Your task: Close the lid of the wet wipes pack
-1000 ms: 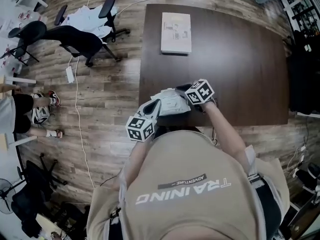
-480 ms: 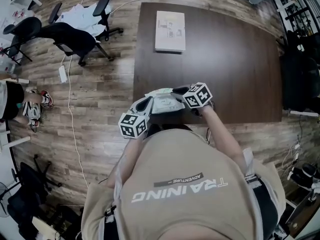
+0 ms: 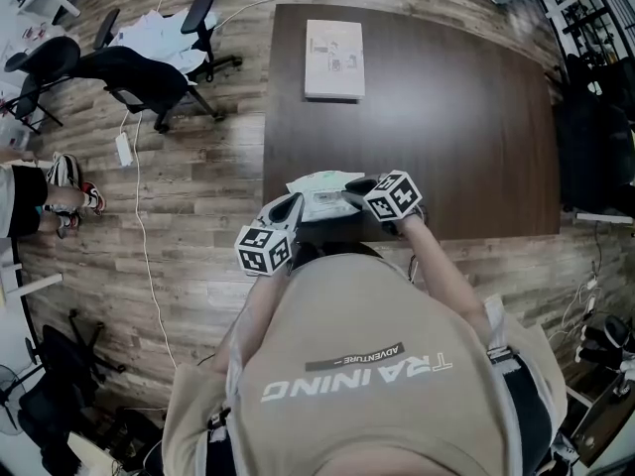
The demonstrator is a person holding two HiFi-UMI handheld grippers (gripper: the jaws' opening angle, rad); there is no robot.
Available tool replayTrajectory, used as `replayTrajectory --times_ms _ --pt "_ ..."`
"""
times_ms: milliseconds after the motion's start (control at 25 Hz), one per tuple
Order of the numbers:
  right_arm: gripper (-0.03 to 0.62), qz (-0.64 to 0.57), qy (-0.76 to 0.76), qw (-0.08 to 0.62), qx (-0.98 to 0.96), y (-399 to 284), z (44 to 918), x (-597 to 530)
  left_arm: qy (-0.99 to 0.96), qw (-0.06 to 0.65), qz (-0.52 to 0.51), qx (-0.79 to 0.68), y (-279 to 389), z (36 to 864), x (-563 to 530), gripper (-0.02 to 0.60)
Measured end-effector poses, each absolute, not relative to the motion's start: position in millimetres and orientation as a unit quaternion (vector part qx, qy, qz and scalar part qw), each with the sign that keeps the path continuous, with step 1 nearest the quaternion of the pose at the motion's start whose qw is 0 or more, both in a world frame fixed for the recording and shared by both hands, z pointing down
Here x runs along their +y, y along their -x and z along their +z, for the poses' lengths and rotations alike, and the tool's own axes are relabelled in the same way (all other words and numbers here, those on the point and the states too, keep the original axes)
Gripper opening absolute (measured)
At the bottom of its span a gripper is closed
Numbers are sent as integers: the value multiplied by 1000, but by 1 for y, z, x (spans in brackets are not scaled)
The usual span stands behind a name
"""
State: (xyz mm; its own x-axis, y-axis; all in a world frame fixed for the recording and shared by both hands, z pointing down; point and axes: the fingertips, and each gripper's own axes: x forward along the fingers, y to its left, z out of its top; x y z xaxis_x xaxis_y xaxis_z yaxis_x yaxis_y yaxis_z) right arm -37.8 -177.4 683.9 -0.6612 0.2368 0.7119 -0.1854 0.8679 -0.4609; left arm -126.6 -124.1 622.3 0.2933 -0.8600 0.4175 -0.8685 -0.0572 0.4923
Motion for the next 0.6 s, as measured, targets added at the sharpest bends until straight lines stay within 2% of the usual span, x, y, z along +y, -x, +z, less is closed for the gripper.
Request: replayTrajectory --times_ms 600 --pt "61 228 33 466 -854 25 707 -155 -728 352 -4 -588 125 627 -126 9"
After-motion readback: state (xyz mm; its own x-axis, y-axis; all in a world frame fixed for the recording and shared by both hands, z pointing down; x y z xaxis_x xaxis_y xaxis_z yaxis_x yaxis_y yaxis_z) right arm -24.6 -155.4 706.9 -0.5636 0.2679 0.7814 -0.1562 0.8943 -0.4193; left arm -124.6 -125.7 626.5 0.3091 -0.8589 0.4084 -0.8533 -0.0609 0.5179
